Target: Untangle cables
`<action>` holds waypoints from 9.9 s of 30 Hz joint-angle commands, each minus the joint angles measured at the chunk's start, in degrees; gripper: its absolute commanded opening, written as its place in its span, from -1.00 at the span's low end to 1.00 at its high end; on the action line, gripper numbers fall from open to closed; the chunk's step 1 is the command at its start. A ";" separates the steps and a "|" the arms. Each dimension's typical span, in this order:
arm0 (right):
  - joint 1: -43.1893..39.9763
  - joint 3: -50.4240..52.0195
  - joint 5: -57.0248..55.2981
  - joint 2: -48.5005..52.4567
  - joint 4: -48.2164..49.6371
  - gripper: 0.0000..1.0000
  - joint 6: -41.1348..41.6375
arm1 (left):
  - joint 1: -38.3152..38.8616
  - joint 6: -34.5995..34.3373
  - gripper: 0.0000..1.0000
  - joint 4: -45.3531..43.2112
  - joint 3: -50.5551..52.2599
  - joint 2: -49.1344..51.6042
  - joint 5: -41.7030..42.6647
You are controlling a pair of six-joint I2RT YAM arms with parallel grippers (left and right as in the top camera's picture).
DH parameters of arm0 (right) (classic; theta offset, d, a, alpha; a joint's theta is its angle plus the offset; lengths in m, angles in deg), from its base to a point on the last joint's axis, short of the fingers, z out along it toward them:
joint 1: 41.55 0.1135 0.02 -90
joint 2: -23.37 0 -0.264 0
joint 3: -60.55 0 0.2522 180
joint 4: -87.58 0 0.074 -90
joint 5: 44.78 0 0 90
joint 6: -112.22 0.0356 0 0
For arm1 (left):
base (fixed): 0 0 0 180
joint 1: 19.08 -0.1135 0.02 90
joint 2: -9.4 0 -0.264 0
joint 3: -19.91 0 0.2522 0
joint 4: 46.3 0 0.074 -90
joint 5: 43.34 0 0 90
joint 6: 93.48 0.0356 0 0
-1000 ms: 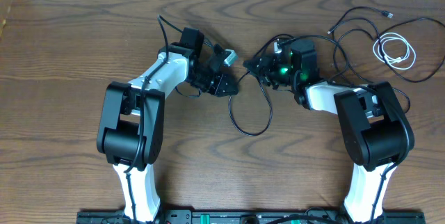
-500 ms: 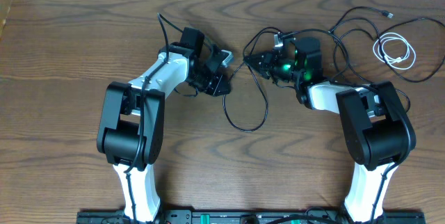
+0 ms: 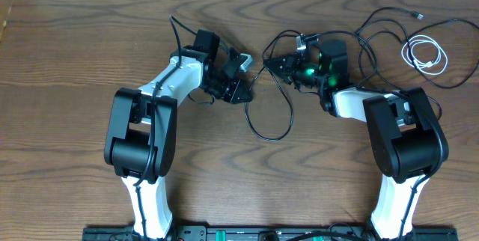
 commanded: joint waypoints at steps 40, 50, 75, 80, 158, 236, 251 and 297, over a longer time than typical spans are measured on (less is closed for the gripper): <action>-0.48 -0.09 7.28 0.68 -5.22 -0.98 -10.38 | -0.07 -0.20 0.00 -1.99 -0.52 -1.29 3.67; -1.42 -0.09 18.71 0.68 -5.05 -0.98 -18.97 | -8.63 -0.20 0.01 -2.43 -0.57 -1.77 23.32; 6.34 -0.09 19.91 0.68 -0.61 -0.98 -22.47 | -10.19 -0.61 0.17 -3.98 -0.57 -1.77 27.23; 7.74 -0.09 19.98 0.68 -2.78 -0.98 -23.76 | -10.19 -0.59 -0.54 -4.00 -0.57 -1.77 27.23; 12.04 -0.09 11.50 0.68 2.51 -0.59 -21.68 | -9.75 -2.73 -0.85 -5.25 -0.57 -1.77 27.02; 2.78 -17.05 -53.68 -38.34 -73.59 -0.98 -63.54 | -20.31 -9.01 0.91 -12.52 -0.57 -1.77 22.23; -8.00 -17.03 -48.94 -34.64 -80.24 -0.98 -63.08 | -20.13 -9.03 0.90 -12.52 -0.57 -1.77 18.58; -10.86 -16.92 -44.96 -3.17 -59.84 -0.98 -63.36 | -15.37 -9.03 0.91 -12.96 -0.57 -1.77 13.22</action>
